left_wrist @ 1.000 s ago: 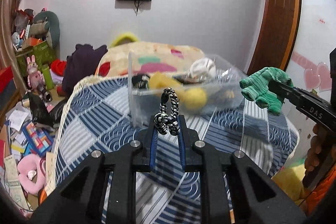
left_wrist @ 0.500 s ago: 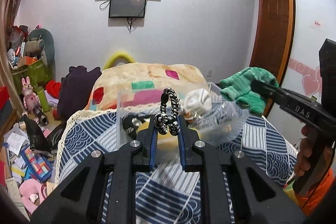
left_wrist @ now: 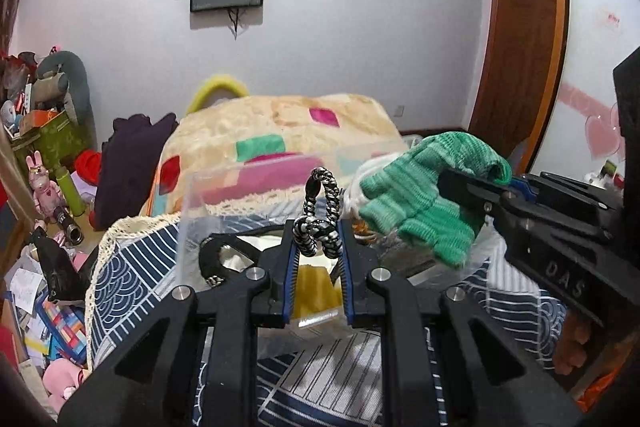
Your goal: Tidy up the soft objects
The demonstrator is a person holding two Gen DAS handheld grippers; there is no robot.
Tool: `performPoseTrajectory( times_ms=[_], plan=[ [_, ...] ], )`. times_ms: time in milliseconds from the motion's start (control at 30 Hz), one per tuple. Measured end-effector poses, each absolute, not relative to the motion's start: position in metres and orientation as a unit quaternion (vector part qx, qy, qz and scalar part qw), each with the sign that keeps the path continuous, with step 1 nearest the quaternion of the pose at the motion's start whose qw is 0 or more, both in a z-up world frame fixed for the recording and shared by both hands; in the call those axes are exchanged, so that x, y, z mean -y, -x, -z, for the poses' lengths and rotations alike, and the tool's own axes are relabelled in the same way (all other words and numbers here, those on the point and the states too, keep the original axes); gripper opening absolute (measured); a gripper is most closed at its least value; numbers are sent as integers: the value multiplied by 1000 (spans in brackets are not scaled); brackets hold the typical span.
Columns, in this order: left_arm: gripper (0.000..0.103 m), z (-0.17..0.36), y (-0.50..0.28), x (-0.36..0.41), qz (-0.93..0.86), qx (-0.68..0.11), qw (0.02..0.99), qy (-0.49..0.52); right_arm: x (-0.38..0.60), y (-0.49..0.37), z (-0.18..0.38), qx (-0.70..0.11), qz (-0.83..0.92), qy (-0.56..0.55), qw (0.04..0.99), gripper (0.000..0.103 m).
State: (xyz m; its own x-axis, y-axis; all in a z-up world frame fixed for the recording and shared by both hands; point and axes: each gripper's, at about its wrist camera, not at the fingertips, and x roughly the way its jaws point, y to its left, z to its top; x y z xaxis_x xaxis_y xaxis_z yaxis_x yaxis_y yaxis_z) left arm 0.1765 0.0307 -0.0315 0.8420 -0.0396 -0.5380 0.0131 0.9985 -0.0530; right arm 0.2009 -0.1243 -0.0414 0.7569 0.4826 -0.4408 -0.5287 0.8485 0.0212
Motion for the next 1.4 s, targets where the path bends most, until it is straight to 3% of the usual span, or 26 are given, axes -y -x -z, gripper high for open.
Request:
performPoseTrajectory(
  times_ms=[200,367,533,900,1100,1200,1267,1400],
  plan=[
    [22,50,-193,-28,17,-314,949,18,118,-210,60,-245,-262,82,930,15],
    [49,54,-195,-29,17,-320,947,22,123,-216,63,-261,-261,77,926,21],
    [50,49,-189,-31,15,-315,948,32,129,-215,62,-273,-263,67,923,43],
    [53,19,-151,-41,17,-268,961,63,149,-185,33,-231,-270,54,933,45],
    [53,-4,-119,-44,12,-229,971,62,157,-152,7,-176,-280,53,942,55],
    [62,-14,-102,-42,12,-212,975,60,159,-138,-2,-155,-283,53,945,65],
    [76,-19,-89,-42,11,-198,978,61,161,-129,-7,-137,-281,52,948,76],
    [92,-28,-63,-38,4,-168,984,57,164,-116,-10,-119,-279,48,952,82]
  ],
)
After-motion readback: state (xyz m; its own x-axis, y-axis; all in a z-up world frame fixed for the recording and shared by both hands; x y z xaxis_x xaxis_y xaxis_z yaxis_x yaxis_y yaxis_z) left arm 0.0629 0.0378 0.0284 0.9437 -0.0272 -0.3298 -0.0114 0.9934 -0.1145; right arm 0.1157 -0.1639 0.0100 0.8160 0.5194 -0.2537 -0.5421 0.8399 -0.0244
